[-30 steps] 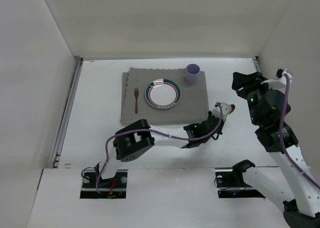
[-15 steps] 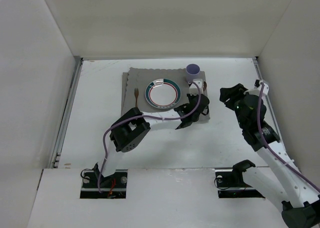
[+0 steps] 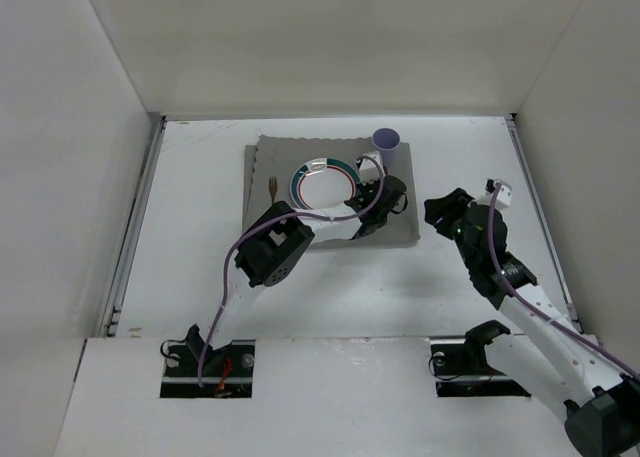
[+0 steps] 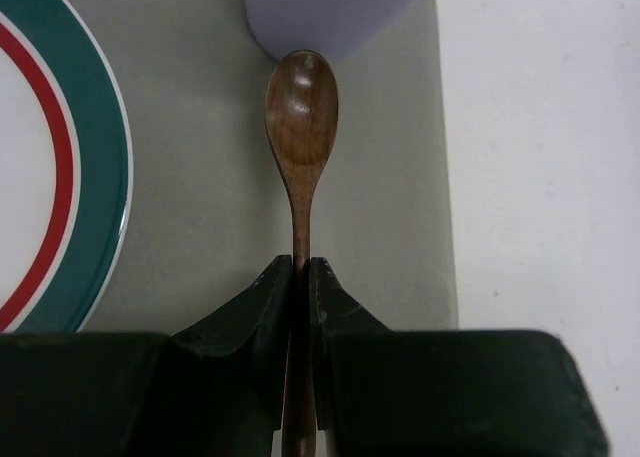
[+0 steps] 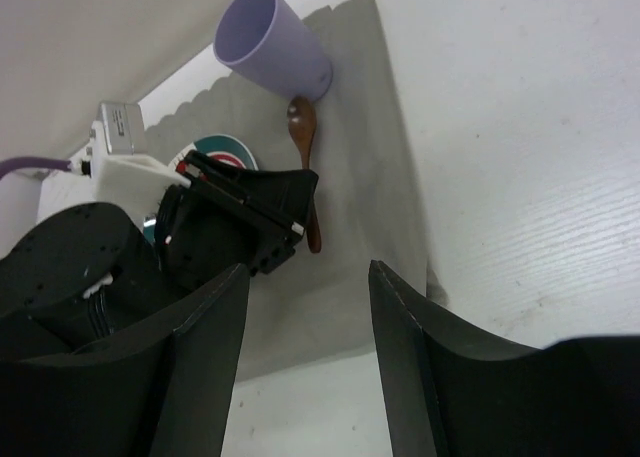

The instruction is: Set the dinner table for one person

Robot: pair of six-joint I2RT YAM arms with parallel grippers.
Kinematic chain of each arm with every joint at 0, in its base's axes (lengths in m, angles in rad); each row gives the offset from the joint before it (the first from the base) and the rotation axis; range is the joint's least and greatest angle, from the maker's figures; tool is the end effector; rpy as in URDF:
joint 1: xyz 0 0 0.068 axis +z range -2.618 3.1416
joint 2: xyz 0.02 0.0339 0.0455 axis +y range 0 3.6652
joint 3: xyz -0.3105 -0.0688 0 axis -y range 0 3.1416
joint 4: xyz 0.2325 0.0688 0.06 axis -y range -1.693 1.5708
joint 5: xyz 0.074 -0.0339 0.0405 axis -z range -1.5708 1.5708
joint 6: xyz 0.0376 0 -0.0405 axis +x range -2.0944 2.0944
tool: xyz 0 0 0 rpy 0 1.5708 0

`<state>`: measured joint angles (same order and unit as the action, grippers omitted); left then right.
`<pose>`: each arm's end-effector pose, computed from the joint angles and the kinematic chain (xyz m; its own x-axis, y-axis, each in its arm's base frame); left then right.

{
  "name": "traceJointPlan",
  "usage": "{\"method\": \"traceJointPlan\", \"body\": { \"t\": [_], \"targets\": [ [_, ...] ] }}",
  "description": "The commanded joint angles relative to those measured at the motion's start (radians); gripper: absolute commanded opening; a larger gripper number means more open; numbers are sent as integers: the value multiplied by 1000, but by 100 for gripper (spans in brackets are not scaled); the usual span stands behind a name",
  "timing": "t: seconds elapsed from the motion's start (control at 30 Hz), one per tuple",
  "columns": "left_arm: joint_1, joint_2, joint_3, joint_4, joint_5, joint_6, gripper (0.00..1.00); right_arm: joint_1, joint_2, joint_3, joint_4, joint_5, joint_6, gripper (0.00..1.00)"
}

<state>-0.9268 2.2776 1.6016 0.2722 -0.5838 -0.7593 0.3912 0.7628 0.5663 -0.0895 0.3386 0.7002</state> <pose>0.3393 -0.4174 0.2095 -0.4210 -0.3960 -0.8161 0.1008 0.8737 -0.4760 0.1345 0.0419 0.3106 -0.2414 0.5579 -0.7940 0.1183 0.8290 0.5465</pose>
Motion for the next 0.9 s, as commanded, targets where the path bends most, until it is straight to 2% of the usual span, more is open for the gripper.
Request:
{"method": "traceJointPlan", "body": {
  "t": [0.0,0.2,0.43,0.53,0.73,0.87],
  "targets": [
    [10,17,66,-27,2,-28,4,10,7,-12,114,-24,7,58],
    [18,69,107,-56,26,-35,4,16,20,-16,129,-32,2,58],
    [12,71,89,-80,21,-31,7,15,53,-19,149,-33,-1,58],
    [6,50,58,-71,4,-15,14,15,58,-19,152,-33,-2,59],
    [-19,-32,-11,-30,-62,63,40,15,61,-16,155,-32,-2,63],
    [-39,-133,-84,18,-76,109,49,8,50,-17,155,-23,-2,66]
  ]
}}
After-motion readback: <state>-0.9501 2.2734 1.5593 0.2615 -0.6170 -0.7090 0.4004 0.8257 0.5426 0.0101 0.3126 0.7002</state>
